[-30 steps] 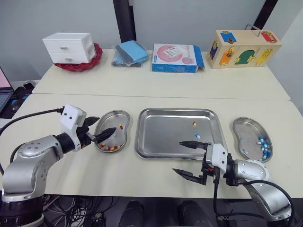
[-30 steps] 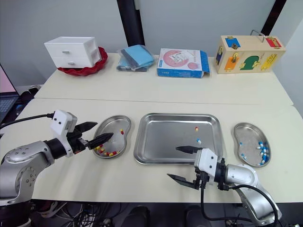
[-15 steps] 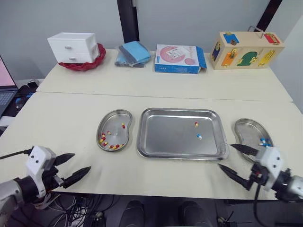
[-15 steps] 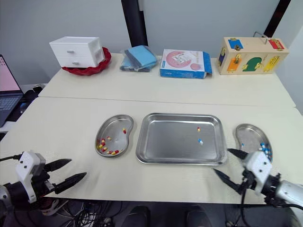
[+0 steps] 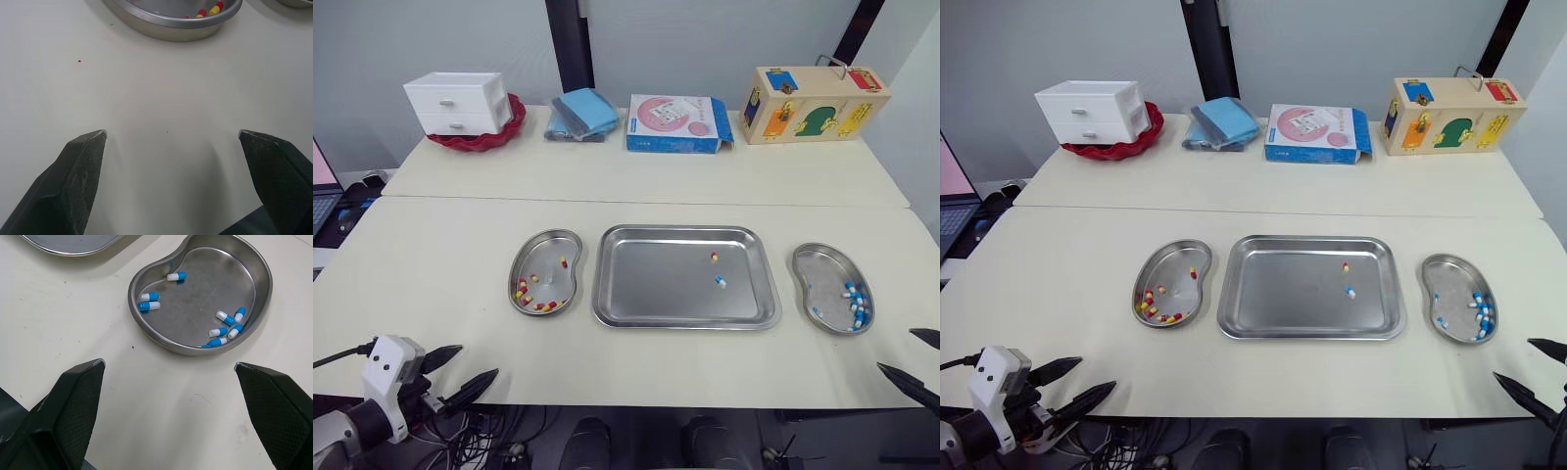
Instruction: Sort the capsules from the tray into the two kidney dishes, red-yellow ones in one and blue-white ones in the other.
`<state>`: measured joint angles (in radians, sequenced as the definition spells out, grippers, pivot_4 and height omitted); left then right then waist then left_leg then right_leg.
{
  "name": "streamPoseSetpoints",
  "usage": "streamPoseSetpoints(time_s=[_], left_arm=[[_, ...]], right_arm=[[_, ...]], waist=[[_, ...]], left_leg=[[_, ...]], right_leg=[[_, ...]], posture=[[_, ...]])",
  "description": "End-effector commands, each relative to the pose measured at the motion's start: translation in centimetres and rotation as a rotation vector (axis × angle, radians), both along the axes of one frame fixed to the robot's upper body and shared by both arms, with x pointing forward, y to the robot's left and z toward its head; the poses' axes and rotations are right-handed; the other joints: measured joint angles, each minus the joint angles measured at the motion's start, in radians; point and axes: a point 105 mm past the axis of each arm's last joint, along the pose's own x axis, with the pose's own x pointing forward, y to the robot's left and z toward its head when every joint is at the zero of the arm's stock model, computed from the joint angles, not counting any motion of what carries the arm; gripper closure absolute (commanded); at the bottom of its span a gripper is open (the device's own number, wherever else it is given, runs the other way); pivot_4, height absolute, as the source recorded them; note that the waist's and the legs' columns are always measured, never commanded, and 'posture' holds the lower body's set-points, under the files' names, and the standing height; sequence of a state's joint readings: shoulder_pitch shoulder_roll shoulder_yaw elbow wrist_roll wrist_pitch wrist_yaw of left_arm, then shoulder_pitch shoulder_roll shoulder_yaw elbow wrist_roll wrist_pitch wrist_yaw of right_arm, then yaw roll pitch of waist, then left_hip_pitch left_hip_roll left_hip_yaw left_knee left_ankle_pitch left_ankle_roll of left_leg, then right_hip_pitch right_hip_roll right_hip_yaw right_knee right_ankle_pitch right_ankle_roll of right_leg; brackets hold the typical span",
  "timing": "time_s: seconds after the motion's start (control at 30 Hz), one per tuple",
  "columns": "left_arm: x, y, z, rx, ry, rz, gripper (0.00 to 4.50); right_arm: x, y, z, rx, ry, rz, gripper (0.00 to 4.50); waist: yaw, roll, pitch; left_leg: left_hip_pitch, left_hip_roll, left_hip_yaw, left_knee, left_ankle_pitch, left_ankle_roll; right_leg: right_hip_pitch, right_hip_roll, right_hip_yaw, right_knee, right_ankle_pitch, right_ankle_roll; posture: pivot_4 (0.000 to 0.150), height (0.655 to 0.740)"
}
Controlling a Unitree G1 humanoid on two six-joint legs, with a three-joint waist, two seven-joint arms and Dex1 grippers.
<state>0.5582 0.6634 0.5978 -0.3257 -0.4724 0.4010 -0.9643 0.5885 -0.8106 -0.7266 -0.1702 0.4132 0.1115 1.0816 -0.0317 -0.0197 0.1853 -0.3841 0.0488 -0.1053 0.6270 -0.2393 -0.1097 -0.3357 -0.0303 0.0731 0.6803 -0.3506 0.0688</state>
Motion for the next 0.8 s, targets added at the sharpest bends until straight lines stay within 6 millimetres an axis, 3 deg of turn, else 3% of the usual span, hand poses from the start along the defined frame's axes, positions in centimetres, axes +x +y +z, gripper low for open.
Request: streamPoseSetpoints(time_s=[0.03, 0.2, 0.43, 0.63, 0.8], left_arm=[[0.3, -0.5, 1.5, 0.024, -0.062, -0.012, 0.02], [0.2, -1.4, 1.6, 0.021, -0.05, -0.075, 0.02], [0.5, -6.3, 2.2, -0.047, -0.087, -0.291, 0.02], [1.8, -10.7, 3.4, -0.127, -0.246, -0.461, 0.02], [2.5, -12.6, 3.5, -0.173, -0.334, -0.547, 0.02]], right_arm=[[0.4, 0.3, 0.6, -0.035, -0.017, 0.038, 0.0], [0.4, 0.4, 0.5, -0.04, -0.01, 0.045, 0.0], [-1.0, 0.5, 0.0, -0.05, 0.013, 0.042, 0.0], [-2.3, 1.0, -0.6, -0.046, 0.038, 0.039, 0.0], [-3.0, 1.5, -0.8, -0.037, 0.046, 0.032, 0.0]], waist=[[0.0, 0.0, 0.0], [0.0, 0.0, 0.0], [0.003, 0.0, 0.0], [0.003, 0.001, 0.0], [0.002, 0.002, -0.001]], left_leg=[[0.0, 0.0, 0.0, 0.0, 0.0, 0.0], [0.0, 0.0, 0.0, 0.0, 0.0, 0.0], [0.0, 0.0, 0.0, 0.0, 0.0, 0.0], [0.0, 0.0, 0.0, 0.0, 0.0, 0.0], [0.0, 0.0, 0.0, 0.0, 0.0, 0.0]], right_leg=[[0.0, 0.0, 0.0, 0.0, 0.0, 0.0], [0.0, 0.0, 0.0, 0.0, 0.0, 0.0], [0.0, 0.0, 0.0, 0.0, 0.0, 0.0], [0.0, 0.0, 0.0, 0.0, 0.0, 0.0], [0.0, 0.0, 0.0, 0.0, 0.0, 0.0]], posture=[[0.15, 0.74], [0.15, 0.74], [0.15, 0.74], [0.15, 0.74], [0.15, 0.74]])
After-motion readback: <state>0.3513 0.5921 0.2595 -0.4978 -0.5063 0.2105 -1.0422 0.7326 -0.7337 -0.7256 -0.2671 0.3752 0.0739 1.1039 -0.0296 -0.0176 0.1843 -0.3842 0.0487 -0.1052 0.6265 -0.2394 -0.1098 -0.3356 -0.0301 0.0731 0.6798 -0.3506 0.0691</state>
